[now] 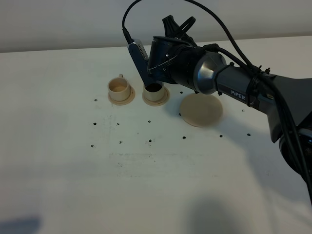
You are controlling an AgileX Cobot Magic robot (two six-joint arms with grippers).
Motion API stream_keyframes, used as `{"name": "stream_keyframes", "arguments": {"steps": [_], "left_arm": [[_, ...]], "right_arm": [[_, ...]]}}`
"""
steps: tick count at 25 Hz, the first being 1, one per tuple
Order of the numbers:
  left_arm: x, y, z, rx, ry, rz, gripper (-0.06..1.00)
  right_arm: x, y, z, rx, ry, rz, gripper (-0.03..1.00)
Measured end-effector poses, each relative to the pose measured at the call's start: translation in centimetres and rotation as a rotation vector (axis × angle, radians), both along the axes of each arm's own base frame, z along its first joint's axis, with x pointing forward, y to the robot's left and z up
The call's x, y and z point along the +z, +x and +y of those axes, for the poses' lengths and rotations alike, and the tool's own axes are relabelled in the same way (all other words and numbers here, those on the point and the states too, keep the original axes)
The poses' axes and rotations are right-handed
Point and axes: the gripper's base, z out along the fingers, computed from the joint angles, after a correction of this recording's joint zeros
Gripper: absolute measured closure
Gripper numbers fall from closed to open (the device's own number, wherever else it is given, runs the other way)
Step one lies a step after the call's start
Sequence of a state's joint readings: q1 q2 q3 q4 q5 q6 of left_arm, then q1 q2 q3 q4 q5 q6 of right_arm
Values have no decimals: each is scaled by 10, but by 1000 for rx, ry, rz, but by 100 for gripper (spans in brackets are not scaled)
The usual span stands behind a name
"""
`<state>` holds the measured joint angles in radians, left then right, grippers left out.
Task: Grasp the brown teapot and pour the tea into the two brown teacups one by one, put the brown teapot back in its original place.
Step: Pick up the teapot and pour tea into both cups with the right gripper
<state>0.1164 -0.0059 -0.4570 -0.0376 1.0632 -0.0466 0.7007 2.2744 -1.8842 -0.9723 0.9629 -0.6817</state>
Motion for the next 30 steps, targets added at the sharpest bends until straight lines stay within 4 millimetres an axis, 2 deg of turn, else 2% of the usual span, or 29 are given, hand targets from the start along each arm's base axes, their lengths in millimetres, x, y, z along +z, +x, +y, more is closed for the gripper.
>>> {"name": "stream_keyframes", "arguments": {"steps": [11,30], "left_arm": [[0,0,0,0,0,0,63],[0,0,0,0,0,0,63]], "right_arm": [[-15,-1,5,12,-34,16,87],[-12,1,4,25,-66,-11,87]]}}
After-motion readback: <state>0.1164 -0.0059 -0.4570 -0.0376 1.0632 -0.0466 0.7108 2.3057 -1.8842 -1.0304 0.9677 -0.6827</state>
